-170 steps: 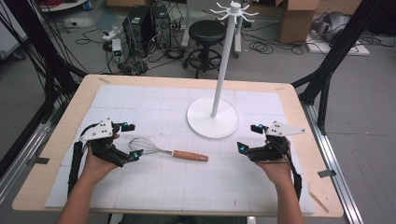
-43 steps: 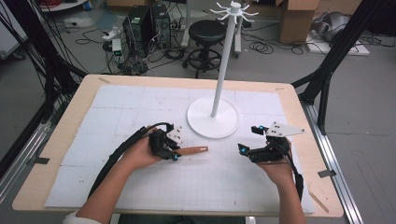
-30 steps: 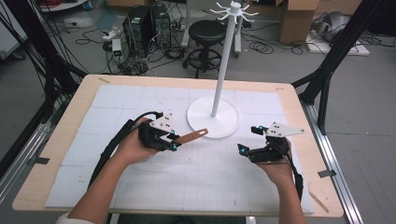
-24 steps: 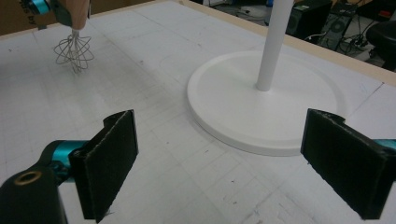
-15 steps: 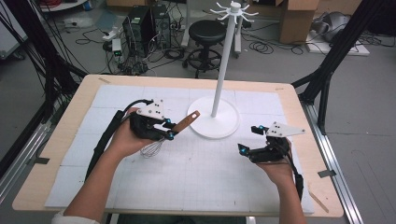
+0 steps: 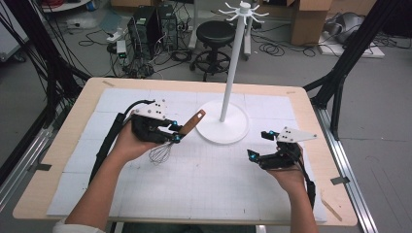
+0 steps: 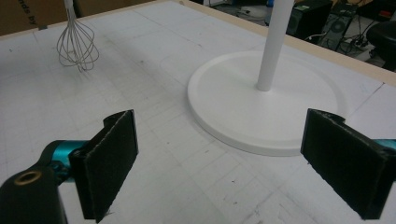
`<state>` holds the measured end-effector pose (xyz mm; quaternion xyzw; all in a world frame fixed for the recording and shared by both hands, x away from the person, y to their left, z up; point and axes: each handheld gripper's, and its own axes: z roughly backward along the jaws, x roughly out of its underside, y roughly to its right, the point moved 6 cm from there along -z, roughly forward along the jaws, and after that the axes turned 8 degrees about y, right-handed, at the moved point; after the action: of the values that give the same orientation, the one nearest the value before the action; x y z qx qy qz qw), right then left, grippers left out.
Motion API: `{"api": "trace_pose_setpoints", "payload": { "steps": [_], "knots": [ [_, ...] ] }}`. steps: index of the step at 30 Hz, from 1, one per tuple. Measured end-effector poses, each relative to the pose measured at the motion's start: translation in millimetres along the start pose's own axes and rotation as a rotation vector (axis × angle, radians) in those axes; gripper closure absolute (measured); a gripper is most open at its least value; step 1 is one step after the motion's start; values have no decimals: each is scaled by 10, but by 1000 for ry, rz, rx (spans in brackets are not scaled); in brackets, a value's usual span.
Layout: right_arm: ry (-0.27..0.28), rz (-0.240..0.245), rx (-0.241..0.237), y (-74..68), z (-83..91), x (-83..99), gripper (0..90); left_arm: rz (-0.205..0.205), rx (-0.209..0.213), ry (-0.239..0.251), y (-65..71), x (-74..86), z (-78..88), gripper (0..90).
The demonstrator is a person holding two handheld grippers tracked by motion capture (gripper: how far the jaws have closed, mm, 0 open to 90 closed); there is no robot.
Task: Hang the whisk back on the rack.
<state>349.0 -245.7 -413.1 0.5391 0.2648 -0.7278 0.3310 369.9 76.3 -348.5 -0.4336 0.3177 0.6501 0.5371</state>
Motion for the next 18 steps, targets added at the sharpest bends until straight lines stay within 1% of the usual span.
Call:
{"api": "trace_pose_setpoints", "payload": {
  "steps": [1, 10, 13, 16, 18],
  "knots": [
    [0, 0, 0, 0, 0, 0, 101, 1, -7, -4, -4, -11, 4, 711],
    [3, 3, -2, -4, -5, -6, 101, -16, -8, 4, -63, -182, 18, 711],
    [2, 2, -2, -3, -6, -5, 101, -9, -6, 25, -98, -266, 27, 711],
    [3, 0, -4, -6, -4, -6, 101, -17, -6, 30, -131, -350, 50, 710],
    [3, -2, -4, -5, -3, -6, 101, -24, -7, 36, -155, -434, 68, 710]
  ]
}}
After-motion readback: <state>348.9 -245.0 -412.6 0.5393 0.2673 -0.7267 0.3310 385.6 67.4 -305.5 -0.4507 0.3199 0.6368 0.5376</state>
